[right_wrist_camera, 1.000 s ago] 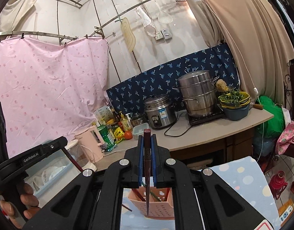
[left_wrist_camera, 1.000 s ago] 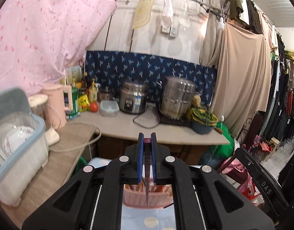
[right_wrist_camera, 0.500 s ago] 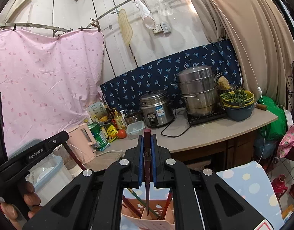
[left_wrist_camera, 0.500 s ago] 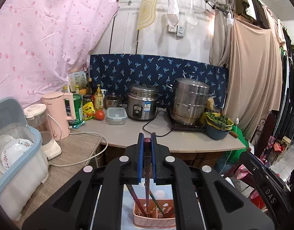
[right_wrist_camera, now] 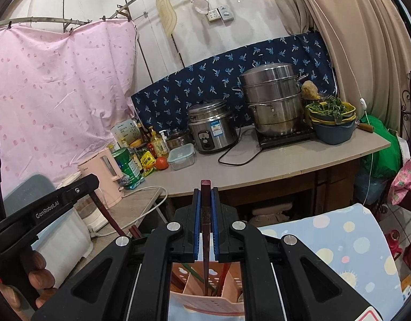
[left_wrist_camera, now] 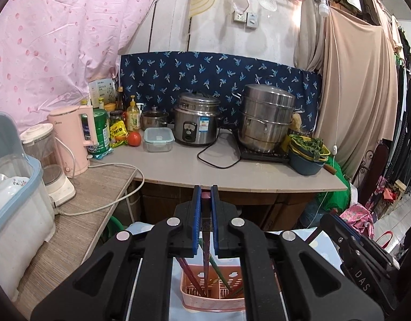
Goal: Organize utensils
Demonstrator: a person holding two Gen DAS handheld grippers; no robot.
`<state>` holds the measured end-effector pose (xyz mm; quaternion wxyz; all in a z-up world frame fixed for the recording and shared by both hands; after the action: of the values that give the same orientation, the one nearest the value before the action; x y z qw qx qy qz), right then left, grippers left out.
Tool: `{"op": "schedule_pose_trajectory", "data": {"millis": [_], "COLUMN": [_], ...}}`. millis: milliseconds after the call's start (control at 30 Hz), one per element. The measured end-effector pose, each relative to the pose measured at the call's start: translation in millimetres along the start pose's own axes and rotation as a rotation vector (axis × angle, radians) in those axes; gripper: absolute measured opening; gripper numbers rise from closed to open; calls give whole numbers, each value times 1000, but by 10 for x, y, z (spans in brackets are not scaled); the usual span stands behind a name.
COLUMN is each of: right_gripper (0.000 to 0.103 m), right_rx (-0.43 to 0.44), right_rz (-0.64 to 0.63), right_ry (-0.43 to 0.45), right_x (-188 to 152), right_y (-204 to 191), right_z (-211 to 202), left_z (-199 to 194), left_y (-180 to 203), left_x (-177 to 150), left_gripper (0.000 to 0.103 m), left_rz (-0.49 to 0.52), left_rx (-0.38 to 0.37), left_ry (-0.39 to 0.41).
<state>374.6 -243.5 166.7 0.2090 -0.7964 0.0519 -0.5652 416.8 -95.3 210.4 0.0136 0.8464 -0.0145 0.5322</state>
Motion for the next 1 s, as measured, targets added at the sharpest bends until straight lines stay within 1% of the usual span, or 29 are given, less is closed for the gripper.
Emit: {"op": "schedule_pose_trajectory", "data": {"millis": [300,633,767,833,900,933,967,1000], "right_gripper": [7,7,8,16,35,37,40,40], "right_rx": [-13,-24,-11,-12,-12,-11,-10,-10], "right_rz": [11,23,32,31,31,34,38,43], "right_ry": [-49,-77,-105,-97,-84,-78,-73,-70], "right_x": [-215,-335,-408,-409,-398,-389,-377,-367], "right_y": [93,178,188,166,149,145,142,142], "right_z": [113,158,184,146,96,68,32,3], "left_z": [143,256,296,295,294,294,287,262], "left_y": [77,105,105,102,87,79,59,39], "left_x": [-176,-330,-405,-440,-472,-479,-487,-490], "left_gripper": [7,7,7,7,10,16,29,36], "left_rz": [24,35,36,38,33,31,25,16], "left_rx": [6,4,2,5,9,11,18,22], "left_ry": [-33,-65,-83,-85,-92,-96,-99,-95]}}
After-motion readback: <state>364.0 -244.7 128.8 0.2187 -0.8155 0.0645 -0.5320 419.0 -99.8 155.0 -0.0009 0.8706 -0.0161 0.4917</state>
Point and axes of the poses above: each gripper's, at about its wrist camera, not at the fingertips, and z roughly the way its jaws point, y to its right, x to its top, the point moved 7 cm from there along z, roughly the way its jaws point, and after that the axes turned 13 degrees about x, right-handed, at the moved point
